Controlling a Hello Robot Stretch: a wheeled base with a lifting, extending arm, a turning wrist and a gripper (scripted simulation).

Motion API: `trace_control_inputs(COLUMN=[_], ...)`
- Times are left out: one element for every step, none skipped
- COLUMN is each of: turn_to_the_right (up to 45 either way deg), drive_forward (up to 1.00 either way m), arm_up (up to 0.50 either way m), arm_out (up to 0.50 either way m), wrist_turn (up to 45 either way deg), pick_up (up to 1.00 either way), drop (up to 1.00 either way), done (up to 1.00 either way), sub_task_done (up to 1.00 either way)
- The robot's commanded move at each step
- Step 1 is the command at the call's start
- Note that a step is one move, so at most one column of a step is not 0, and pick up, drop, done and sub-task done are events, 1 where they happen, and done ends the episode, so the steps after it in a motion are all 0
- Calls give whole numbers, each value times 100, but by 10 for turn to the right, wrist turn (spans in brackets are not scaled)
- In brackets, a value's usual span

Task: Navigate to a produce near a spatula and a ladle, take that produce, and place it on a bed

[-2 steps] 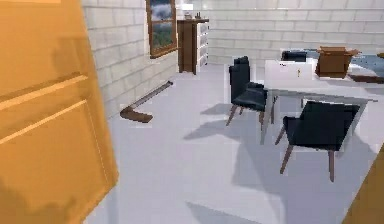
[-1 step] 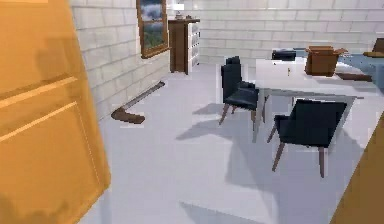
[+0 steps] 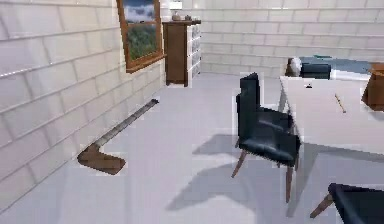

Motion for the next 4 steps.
trace_control_inputs(turn_to_the_right=[0, -210, 0, 360], drive_forward=[45, 0, 95, 0], arm_up=[0, 0, 0, 0], arm_out=[0, 0, 0, 0], wrist_turn=[0, 0, 0, 0], pick_up=[0, 0, 0, 0], drop=[0, 0, 0, 0], done=[0, 0, 0, 0], sub_task_done=[0, 0, 0, 0])
